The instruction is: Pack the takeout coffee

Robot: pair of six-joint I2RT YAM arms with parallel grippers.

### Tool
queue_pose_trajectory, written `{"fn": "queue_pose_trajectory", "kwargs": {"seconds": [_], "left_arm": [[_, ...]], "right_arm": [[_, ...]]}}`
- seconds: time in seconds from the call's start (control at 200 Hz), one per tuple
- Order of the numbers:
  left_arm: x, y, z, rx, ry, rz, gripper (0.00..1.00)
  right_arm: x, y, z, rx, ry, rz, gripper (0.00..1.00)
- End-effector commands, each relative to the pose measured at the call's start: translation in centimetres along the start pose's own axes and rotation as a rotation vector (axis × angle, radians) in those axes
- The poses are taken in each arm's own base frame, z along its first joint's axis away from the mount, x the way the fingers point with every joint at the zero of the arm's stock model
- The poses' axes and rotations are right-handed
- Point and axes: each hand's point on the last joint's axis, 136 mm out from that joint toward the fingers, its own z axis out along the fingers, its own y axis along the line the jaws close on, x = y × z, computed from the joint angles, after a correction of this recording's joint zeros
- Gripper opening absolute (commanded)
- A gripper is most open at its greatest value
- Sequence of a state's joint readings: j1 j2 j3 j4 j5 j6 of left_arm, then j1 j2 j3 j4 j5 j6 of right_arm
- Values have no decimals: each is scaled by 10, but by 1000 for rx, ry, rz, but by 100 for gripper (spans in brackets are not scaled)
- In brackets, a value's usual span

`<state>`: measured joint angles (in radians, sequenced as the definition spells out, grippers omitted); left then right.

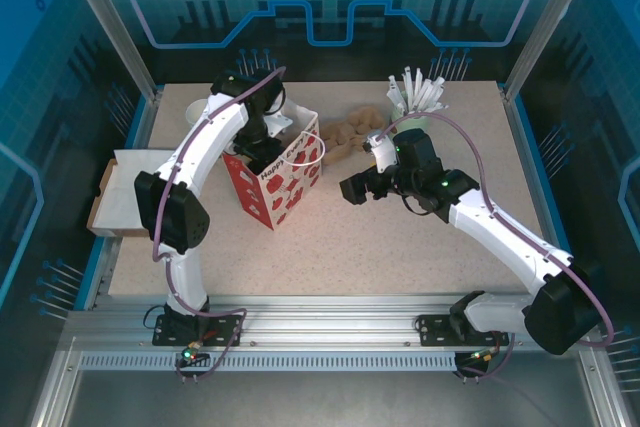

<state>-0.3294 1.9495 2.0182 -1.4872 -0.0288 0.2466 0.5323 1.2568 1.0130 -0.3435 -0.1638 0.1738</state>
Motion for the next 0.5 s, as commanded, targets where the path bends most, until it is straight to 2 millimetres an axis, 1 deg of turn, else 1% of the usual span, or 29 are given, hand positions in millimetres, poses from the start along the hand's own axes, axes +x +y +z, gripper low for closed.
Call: {"fn": "queue_pose_trajectory", "kwargs": {"seconds": [0.0,0.495], "left_arm": [[8,0,-13,12,-7,9,41],[12,0,-9,18,24,4,40]], "right_arm": [[-1,5,1,-5,5,-26,100],[2,5,3,-2,13,-21,100]]}}
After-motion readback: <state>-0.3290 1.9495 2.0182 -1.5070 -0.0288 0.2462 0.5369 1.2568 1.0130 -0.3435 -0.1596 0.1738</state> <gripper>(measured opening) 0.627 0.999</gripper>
